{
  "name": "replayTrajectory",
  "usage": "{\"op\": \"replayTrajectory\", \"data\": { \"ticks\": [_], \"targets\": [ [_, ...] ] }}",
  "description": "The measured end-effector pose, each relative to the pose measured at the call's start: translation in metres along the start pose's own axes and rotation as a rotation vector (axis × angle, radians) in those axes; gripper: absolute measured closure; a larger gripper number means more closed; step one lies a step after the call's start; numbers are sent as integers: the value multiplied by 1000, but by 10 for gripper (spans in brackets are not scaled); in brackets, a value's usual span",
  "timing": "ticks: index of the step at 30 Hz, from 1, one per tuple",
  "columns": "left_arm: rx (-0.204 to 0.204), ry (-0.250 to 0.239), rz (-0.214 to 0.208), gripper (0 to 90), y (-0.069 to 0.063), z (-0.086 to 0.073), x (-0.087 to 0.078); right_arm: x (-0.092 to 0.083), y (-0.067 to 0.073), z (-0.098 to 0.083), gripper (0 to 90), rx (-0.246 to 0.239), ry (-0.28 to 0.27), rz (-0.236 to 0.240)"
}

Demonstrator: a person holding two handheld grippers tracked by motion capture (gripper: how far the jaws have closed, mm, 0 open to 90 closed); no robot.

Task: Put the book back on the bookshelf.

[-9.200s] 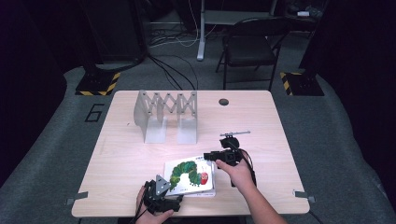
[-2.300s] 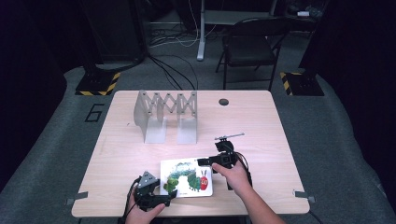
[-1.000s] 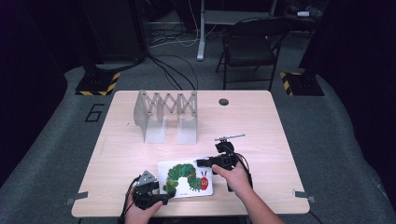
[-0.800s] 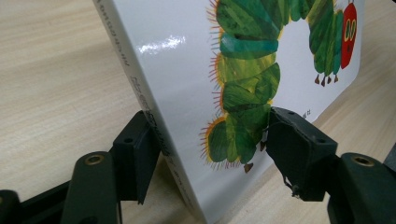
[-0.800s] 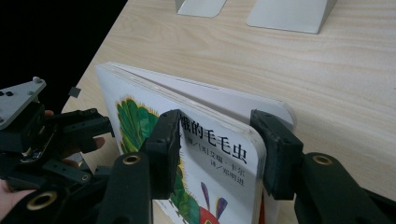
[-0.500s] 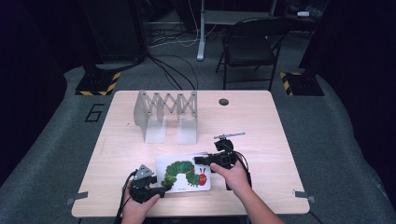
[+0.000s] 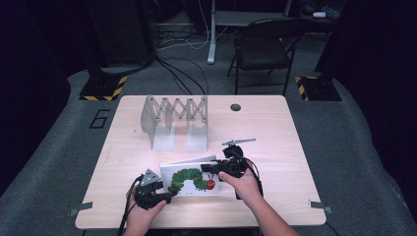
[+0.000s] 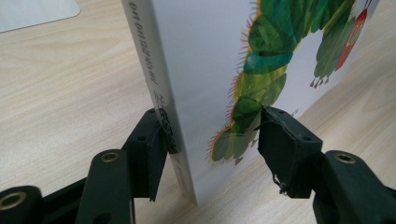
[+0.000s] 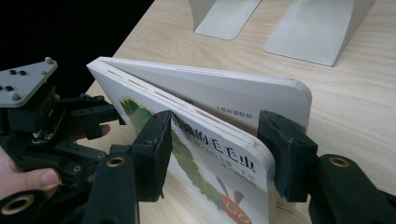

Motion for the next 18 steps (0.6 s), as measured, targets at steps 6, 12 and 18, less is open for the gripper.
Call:
{"op": "replayTrajectory", "data": {
  "ticks": [6, 12, 18],
  "targets": [
    [-3, 2, -2, 457, 0, -5, 0, 0, 5, -5, 437, -16, 6, 19],
    [18, -8, 5, 468, -1, -7, -1, -3, 6, -9, 434, -44, -5, 29],
    [42, -11, 9, 486, -4, -10, -3, -8, 7, -16, 426, -69, -5, 36]
  ]
}}
Point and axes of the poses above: each handheld gripper's, and its own axes: x roughly forward along the jaws, z roughly out of its top, y roughly to its left, the point moved 5 cm from there along x, roughly forward along the jaws, and after that the axes turned 10 degrees about -z, right-handed, at the moved point
